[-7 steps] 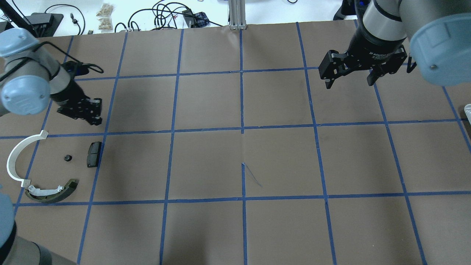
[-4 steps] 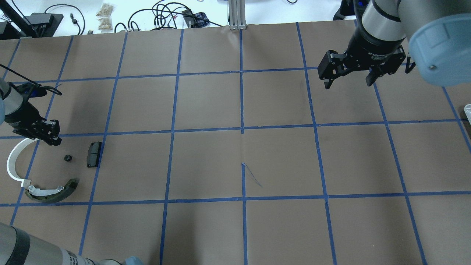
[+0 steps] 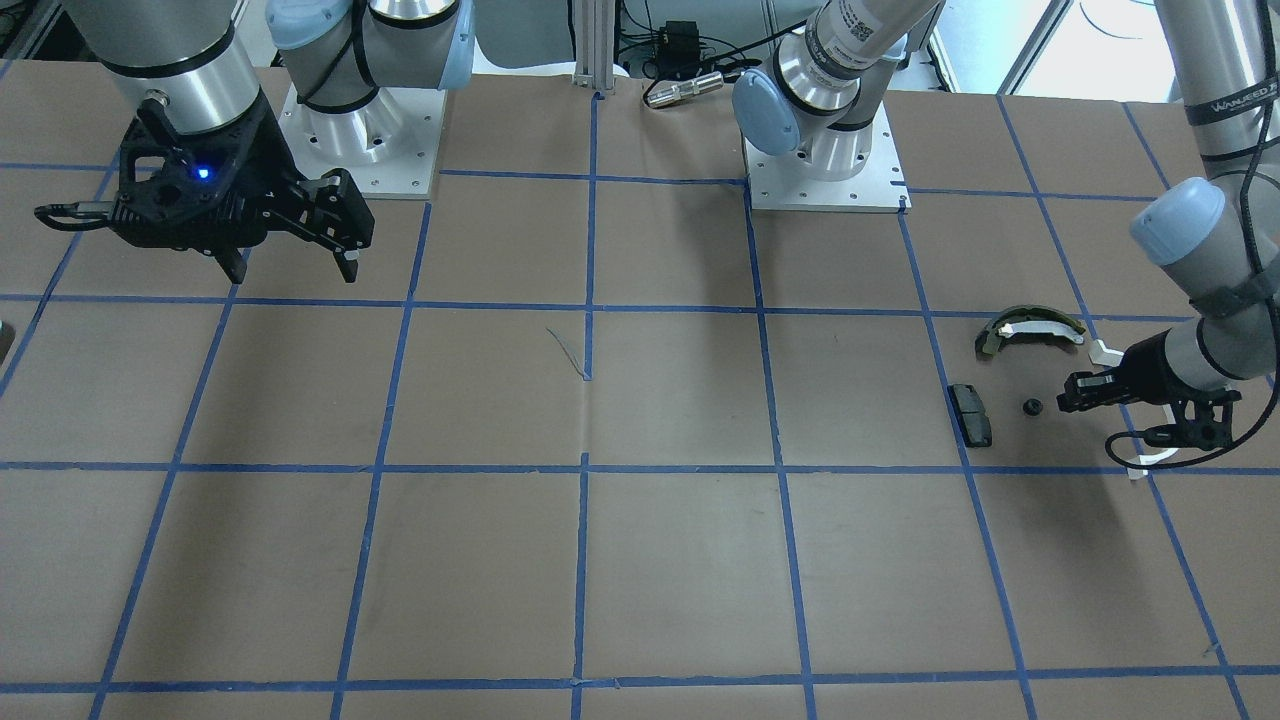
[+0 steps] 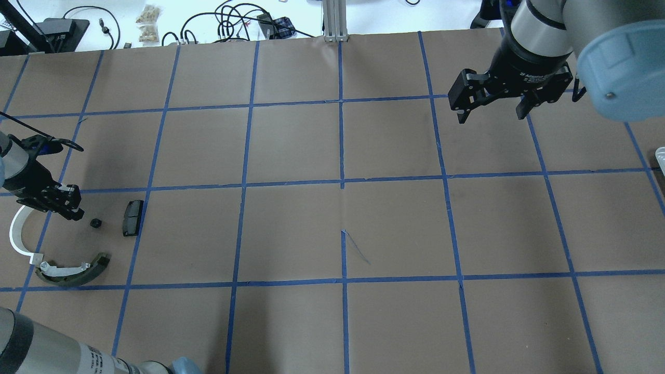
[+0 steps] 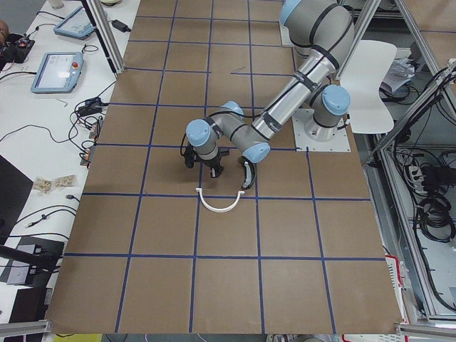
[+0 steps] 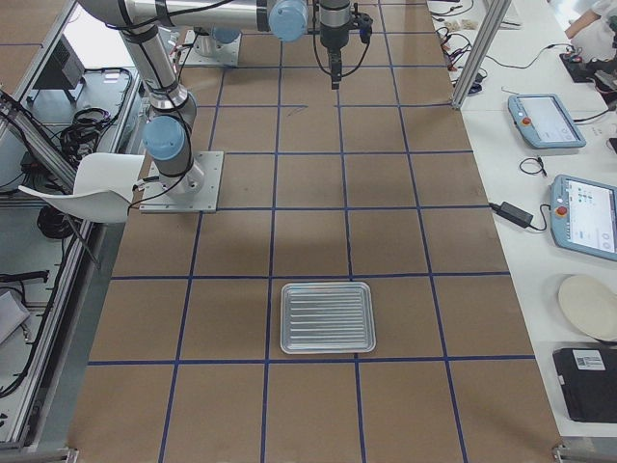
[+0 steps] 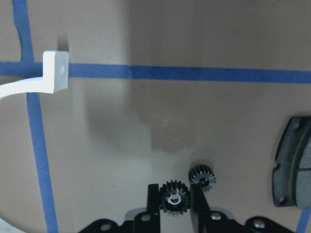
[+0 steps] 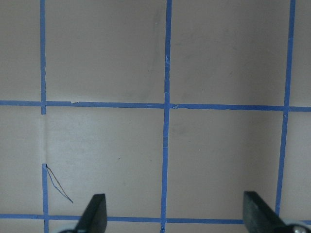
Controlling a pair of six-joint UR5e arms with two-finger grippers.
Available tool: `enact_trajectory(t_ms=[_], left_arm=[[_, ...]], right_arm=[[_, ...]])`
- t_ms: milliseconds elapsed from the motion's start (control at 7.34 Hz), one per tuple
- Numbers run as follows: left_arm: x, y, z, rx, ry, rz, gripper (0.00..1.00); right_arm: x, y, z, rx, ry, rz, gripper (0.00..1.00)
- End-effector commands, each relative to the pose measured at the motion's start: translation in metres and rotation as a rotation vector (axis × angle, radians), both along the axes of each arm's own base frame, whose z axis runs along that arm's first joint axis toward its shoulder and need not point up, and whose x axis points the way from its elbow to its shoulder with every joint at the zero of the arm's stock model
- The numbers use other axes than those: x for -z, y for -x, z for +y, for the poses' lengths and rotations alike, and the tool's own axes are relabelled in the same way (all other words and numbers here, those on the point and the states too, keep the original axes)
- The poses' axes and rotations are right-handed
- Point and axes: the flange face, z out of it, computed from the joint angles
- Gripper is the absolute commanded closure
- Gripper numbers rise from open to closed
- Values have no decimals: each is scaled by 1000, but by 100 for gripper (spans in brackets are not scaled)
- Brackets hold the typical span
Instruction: Place bearing gear from tray to pile
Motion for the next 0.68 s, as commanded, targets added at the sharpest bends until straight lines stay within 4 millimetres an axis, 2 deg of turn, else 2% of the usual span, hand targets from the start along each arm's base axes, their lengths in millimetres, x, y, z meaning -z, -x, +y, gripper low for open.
enact_trajectory(t_ms=[0, 136, 272, 408, 545], left_arm=[[6, -1, 0, 5, -5, 7, 95], [8, -1, 0, 6, -9, 10, 94], [8, 0, -1, 7, -8, 12, 86], [8, -1, -1, 6, -8, 12, 70], [9, 0, -1, 7, -8, 14, 46]], right_arm=[[-1, 1, -1, 1, 5, 0, 0], [-1, 1, -1, 1, 5, 0, 0], [-1, 1, -1, 2, 5, -2, 0], [-1, 1, -1, 2, 5, -2, 0], [-1, 1, -1, 1, 5, -2, 0]])
